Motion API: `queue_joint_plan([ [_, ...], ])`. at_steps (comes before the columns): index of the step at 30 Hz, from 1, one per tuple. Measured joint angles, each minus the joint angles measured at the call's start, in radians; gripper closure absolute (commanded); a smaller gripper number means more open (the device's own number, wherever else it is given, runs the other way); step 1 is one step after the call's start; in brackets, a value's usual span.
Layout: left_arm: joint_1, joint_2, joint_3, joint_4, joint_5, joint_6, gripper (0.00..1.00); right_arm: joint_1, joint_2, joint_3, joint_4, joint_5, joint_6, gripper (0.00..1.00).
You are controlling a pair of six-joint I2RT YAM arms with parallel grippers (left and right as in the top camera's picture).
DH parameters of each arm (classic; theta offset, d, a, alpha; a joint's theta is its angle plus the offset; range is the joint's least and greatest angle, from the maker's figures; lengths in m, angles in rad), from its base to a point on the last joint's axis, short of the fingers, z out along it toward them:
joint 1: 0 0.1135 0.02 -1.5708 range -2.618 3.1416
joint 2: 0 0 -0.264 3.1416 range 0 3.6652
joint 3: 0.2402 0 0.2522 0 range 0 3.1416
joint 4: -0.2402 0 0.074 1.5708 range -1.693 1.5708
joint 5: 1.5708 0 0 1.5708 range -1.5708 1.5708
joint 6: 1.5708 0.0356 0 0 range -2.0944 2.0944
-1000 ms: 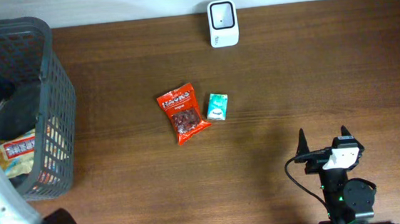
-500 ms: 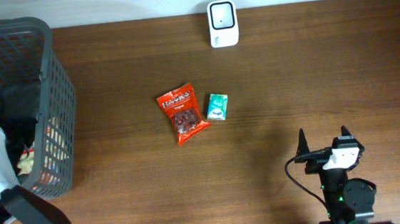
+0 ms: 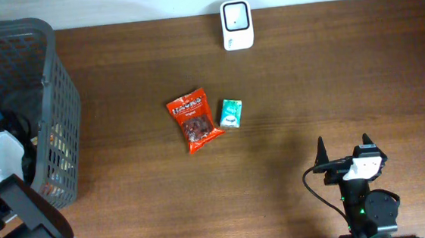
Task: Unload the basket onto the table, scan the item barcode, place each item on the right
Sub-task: 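Grasp the orange tissue pack in the basket with the left gripper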
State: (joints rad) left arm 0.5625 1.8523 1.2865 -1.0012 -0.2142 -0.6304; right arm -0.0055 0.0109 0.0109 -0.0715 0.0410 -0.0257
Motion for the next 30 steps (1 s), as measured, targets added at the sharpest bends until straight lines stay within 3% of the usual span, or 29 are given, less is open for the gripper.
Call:
queue_joint_plan([
  [2,0.000,0.013,0.000,0.004,0.000,-0.002,0.75,0.000,0.000,0.000,0.000,0.000,0.000,0.02],
  [4,0.000,0.028,0.000,0.018,-0.010,-0.006,0.95,0.000,0.000,0.000,0.000,0.000,0.000,0.02],
  [5,0.000,0.027,0.000,0.019,-0.016,-0.007,1.00,0.000,0.000,0.000,0.000,0.000,-0.001,0.02],
  [8,-0.001,0.027,0.008,0.011,-0.021,-0.005,1.00,0.000,0.000,0.000,0.000,0.000,-0.001,0.02],
  [11,0.001,0.052,0.090,-0.111,0.019,-0.003,1.00,0.000,0.000,0.000,0.000,0.000,0.000,0.02],
  [15,0.001,0.066,0.409,-0.302,0.127,0.063,1.00,0.000,0.000,0.000,0.000,0.000,-0.001,0.02],
  [20,-0.042,0.064,0.952,-0.456,0.383,0.262,1.00,0.000,0.000,0.000,0.000,0.000,0.000,0.02],
  [24,-0.207,0.037,1.241,-0.522,0.552,0.388,1.00,0.000,0.000,0.000,0.000,0.000,-0.001,0.02],
  [30,-0.642,0.029,1.215,-0.542,0.607,0.422,1.00,0.000,0.000,0.000,0.000,0.000,0.000,0.02],
])
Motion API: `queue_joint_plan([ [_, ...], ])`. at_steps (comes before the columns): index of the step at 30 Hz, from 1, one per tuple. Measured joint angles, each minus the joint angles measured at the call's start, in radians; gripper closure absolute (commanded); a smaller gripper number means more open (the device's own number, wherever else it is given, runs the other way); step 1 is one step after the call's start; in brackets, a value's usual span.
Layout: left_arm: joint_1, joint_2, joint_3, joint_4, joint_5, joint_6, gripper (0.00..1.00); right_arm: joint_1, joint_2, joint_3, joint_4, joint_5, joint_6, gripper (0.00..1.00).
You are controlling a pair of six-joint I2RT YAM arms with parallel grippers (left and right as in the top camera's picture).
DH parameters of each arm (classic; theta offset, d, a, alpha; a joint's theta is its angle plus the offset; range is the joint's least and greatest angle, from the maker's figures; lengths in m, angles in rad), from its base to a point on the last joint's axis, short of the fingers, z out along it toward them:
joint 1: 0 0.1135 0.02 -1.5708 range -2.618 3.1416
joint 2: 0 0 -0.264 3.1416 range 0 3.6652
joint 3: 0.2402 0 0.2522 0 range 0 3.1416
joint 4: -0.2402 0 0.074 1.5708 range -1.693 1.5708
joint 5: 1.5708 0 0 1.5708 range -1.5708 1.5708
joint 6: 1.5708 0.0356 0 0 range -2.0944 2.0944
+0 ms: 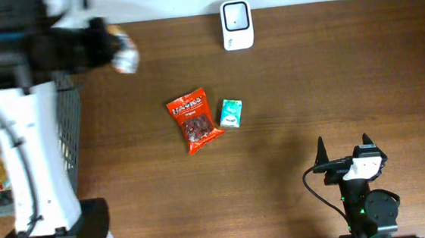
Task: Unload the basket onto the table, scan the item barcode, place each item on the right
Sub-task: 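Grasp the orange tissue pack in the basket with the left gripper, then place the orange tissue pack right of the green pack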
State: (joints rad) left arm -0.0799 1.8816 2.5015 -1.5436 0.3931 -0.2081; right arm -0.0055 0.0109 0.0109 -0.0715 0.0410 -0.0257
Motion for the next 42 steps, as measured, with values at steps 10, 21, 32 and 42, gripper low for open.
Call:
queue_joint_plan([
  [10,-0.486,0.378,-0.316,0.341,-0.036,0.007,0.94,0.000,0.000,0.000,0.000,0.000,0.000,0.02],
  [21,-0.466,0.492,-0.056,0.147,-0.045,0.014,0.01,0.000,0.000,0.000,0.000,0.001,0.000,0.02],
  [32,-0.007,0.334,0.619,-0.142,-0.148,-0.019,0.01,0.000,0.000,0.000,0.000,0.000,0.000,0.02],
  [42,0.448,0.140,0.384,-0.142,-0.395,-0.189,0.01,0.000,0.000,0.000,0.000,0.000,0.000,0.02],
])
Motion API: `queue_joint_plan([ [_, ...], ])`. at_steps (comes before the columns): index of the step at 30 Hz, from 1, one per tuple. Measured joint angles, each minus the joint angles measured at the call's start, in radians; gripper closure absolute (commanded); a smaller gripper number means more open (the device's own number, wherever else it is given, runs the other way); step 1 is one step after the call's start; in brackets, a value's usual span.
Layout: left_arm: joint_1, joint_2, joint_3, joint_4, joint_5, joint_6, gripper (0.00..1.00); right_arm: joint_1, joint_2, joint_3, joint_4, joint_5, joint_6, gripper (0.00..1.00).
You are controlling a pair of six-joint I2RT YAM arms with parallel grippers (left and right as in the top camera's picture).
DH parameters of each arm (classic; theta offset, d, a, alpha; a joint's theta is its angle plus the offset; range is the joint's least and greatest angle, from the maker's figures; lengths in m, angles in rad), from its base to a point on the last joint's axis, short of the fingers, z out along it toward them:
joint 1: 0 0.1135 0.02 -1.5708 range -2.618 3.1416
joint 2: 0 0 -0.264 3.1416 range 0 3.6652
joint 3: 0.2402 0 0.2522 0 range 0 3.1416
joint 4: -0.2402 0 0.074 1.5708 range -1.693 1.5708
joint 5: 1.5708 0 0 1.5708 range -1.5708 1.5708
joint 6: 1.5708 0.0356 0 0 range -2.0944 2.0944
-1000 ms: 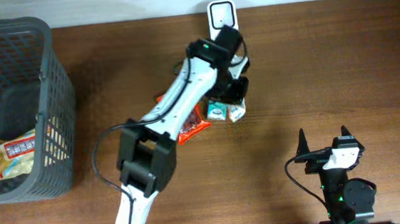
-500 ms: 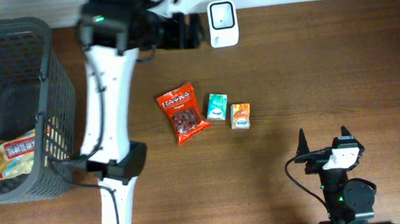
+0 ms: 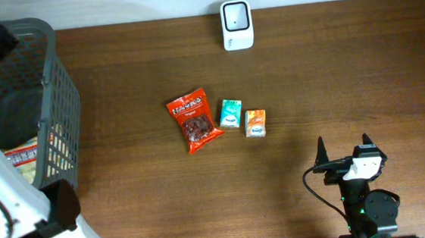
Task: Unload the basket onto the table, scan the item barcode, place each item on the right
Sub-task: 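Place the orange tissue pack right of the green pack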
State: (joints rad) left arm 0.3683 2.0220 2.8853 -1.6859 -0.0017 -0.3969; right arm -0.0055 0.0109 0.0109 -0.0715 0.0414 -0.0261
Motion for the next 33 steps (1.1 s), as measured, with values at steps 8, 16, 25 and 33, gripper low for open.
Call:
queue_joint_plan([
  [8,0.166,0.040,-0.692,0.222,-0.216,-0.283,0.01,0.000,0.000,0.000,0.000,0.000,0.000,0.02],
  [16,0.164,0.041,-1.057,0.548,-0.225,-0.311,0.16,0.000,-0.001,0.000,0.000,0.000,0.000,0.01],
  [25,0.164,0.041,-1.262,0.697,-0.257,-0.316,0.59,0.000,-0.001,0.000,0.000,0.000,0.000,0.02],
  [33,0.163,0.041,-1.287,0.711,-0.270,-0.316,1.00,0.000,-0.001,0.000,0.000,0.000,0.001,0.02],
])
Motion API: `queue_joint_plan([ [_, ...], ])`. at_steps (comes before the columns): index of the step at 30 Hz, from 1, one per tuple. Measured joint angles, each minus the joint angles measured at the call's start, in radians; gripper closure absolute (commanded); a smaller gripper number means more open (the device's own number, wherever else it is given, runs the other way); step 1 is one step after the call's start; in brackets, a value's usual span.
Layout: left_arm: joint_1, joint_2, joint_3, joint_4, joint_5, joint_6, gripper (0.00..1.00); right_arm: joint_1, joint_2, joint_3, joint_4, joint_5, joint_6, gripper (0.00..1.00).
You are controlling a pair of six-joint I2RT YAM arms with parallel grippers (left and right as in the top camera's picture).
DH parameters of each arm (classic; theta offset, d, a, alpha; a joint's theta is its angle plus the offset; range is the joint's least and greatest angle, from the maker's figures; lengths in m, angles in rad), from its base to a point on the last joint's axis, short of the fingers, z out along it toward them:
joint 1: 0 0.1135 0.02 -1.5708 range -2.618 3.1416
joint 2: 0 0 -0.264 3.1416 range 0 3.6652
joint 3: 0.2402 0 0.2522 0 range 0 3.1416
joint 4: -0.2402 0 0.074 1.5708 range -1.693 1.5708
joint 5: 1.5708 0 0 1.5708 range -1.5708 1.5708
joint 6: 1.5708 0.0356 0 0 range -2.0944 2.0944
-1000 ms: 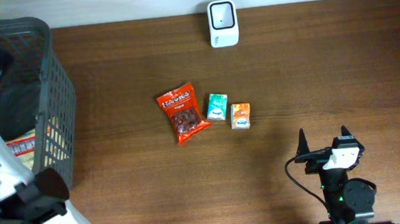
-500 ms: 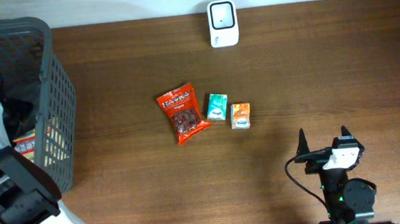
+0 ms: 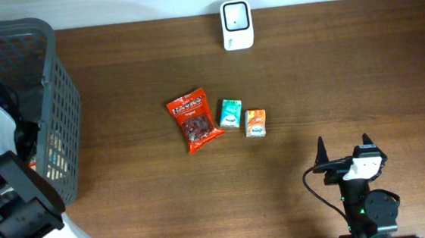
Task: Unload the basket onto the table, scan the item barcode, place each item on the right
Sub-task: 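Place the orange tissue pack right of the green pack, then grasp the yellow wet-wipes package in the basket with the left gripper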
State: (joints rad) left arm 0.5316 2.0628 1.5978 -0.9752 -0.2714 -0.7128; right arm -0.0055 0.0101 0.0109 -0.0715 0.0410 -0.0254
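Note:
The white barcode scanner [image 3: 236, 24] stands at the table's back edge. Three items lie in a row mid-table: a red snack bag [image 3: 194, 120], a small teal pack [image 3: 231, 113] and a small orange pack [image 3: 255, 122]. My left arm reaches down into the grey basket [image 3: 58, 93] at the far left. Its fingers are hidden there. My right gripper [image 3: 344, 148] rests open and empty near the front right, well away from the items.
Inside the basket, packaged goods [image 3: 51, 147] show through its mesh wall. A black cable [image 3: 317, 190] loops beside the right arm's base. Brown tabletop [image 3: 345, 70] stretches between the scanner and the right arm.
My left arm was raised over the basket's back left corner and now reaches down inside the basket. The three items on the table and the right arm have not moved.
At first my left arm was in the basket and only the red bag and teal pack lay on the table. Then it held a small pack up by the basket's back rim. Later the orange pack lay beside the teal one, and the arm is in the basket again.

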Motion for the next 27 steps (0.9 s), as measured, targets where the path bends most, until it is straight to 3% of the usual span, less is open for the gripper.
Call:
queue_joint_plan([
  [2,0.000,0.000,0.000,0.000,0.000,0.000,1.00,0.000,0.000,0.000,0.000,0.000,0.000,0.02],
  [3,0.000,0.000,0.000,0.000,0.001,0.000,0.93,0.000,0.000,0.000,0.000,0.000,-0.001,0.02],
  [4,0.000,0.000,0.002,-0.002,0.005,0.001,0.21,0.000,0.000,0.000,0.000,0.000,-0.001,0.02],
  [5,0.000,0.000,0.005,-0.002,0.013,0.005,0.01,0.000,0.000,0.000,0.000,0.000,0.000,0.02],
  [10,-0.001,0.000,0.010,0.045,0.035,0.008,0.03,0.000,0.000,0.000,0.000,0.000,-0.001,0.02],
  [12,-0.001,0.000,0.010,0.045,0.034,0.008,0.21,0.000,0.000,0.000,0.000,0.000,-0.001,0.02],
  [14,-0.001,0.000,0.010,0.045,0.030,0.006,0.55,0.000,0.000,0.000,0.000,0.000,-0.001,0.02],
  [16,-0.001,0.000,0.010,0.044,0.027,0.009,0.70,0.000,0.000,0.000,0.000,0.000,-0.001,0.02],
  [17,-0.001,0.000,0.010,0.039,0.027,0.008,0.73,0.000,0.000,0.000,0.000,0.000,-0.001,0.01],
  [18,-0.001,0.000,0.010,0.033,0.027,0.007,0.66,0.000,0.000,0.000,0.000,0.000,0.000,0.02],
  [21,-0.001,0.000,0.010,0.012,0.027,0.011,0.04,0.000,0.000,0.000,0.000,0.000,-0.001,0.02],
  [25,-0.001,0.000,0.010,-0.013,0.027,0.009,0.05,0.000,0.000,0.000,0.000,0.000,-0.001,0.02],
  [26,-0.001,0.000,0.010,-0.017,0.028,0.009,0.14,0.000,0.000,0.000,0.000,0.000,-0.001,0.02],
  [27,-0.001,0.000,0.010,-0.020,0.027,0.009,0.33,0.000,0.000,0.000,0.000,0.000,-0.001,0.02],
])
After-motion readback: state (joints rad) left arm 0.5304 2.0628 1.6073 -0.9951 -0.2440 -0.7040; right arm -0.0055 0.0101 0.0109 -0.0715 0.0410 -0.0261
